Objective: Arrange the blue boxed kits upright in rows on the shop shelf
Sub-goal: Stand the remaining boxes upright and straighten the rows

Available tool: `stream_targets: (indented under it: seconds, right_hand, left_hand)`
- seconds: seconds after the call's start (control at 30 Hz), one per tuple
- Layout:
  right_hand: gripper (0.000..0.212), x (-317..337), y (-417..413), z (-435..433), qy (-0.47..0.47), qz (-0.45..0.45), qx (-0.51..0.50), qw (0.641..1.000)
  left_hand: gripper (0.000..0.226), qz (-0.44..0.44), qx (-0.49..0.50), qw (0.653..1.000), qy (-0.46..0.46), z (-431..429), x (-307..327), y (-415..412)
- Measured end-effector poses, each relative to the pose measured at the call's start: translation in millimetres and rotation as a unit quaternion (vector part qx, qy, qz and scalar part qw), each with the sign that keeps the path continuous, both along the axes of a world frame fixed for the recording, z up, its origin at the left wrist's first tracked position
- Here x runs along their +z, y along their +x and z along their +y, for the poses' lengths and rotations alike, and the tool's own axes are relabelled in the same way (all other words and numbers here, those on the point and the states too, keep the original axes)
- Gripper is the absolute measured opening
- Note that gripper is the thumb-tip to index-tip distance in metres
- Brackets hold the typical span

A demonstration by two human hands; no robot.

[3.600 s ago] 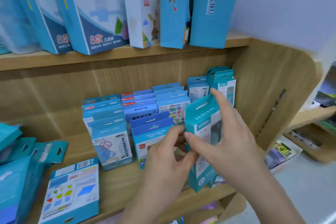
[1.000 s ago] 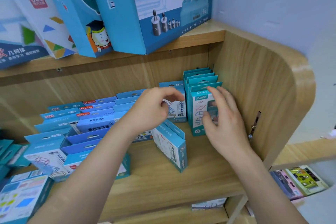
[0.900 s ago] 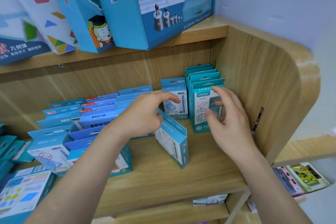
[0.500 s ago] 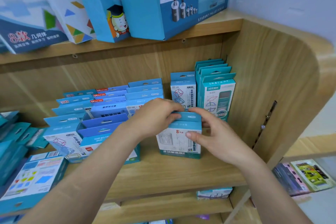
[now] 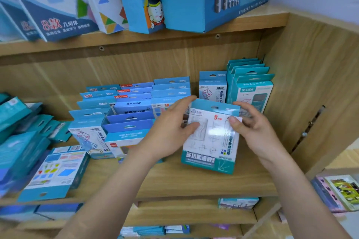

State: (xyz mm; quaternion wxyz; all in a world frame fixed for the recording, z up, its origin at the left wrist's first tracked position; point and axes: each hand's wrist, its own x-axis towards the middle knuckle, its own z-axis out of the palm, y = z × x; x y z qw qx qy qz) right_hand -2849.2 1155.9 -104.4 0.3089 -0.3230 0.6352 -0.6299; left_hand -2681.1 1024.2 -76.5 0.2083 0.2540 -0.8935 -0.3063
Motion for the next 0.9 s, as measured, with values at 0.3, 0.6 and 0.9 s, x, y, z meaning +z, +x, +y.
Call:
stream_targets:
  seconds: [0.3, 0.6, 0.9]
  right_hand:
    - [0.044, 25.0, 35.0, -12.0, -0.059, -0.060, 0.066, 0.994]
    - [0.075, 64.8, 99.4, -66.0, -0.130, -0.063, 0.225, 0.964]
    - [0.048, 114.2, 206.8, -149.0, -0.103, 0.107, 0.329, 0.933]
  left_hand:
    - [0.058, 0.157, 0.079, 0.952, 0.251, 24.0, 11.2, 54.4]
    - [0.053, 0.253, 0.167, 0.928, 0.215, 7.0, 48.5, 145.6]
    - [0.047, 0.192, 0.161, 0.967, 0.050, -67.5, 89.0, 276.6]
